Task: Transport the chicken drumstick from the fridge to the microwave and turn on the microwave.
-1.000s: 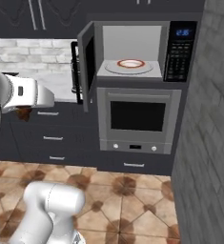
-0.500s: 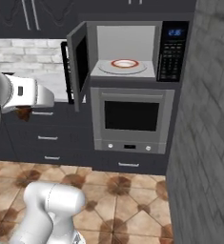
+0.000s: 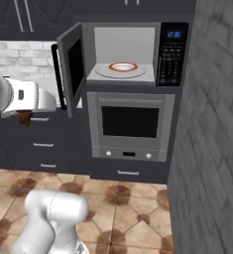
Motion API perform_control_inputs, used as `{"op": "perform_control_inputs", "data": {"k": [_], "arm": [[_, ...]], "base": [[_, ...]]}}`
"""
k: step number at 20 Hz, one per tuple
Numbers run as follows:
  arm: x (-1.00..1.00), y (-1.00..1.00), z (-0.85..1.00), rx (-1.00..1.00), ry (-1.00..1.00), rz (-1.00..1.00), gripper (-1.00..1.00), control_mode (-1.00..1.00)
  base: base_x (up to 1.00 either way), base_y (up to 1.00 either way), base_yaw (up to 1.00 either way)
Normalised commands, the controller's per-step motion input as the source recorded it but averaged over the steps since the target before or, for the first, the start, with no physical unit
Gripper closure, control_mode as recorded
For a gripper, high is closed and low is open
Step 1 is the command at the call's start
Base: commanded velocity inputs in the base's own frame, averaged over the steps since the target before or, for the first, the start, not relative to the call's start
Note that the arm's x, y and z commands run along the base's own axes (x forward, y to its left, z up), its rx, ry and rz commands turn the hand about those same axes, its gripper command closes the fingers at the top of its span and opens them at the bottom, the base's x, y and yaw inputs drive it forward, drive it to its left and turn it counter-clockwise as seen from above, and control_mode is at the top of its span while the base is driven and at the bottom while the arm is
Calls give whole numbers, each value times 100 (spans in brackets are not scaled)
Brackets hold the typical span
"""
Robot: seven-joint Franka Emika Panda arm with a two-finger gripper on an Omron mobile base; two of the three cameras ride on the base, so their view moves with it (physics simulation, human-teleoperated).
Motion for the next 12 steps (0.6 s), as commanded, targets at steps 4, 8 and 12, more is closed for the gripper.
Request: {"op": "perform_control_inputs", "data": {"k": [4, 8, 12], "arm": [[0, 0, 0, 0, 0, 0, 100, 100], [0, 0, 0, 0, 0, 0, 100, 100], [0, 0, 0, 0, 0, 0, 100, 100]], "base": [[38, -37, 0], [39, -35, 0], [39, -27, 0]]}}
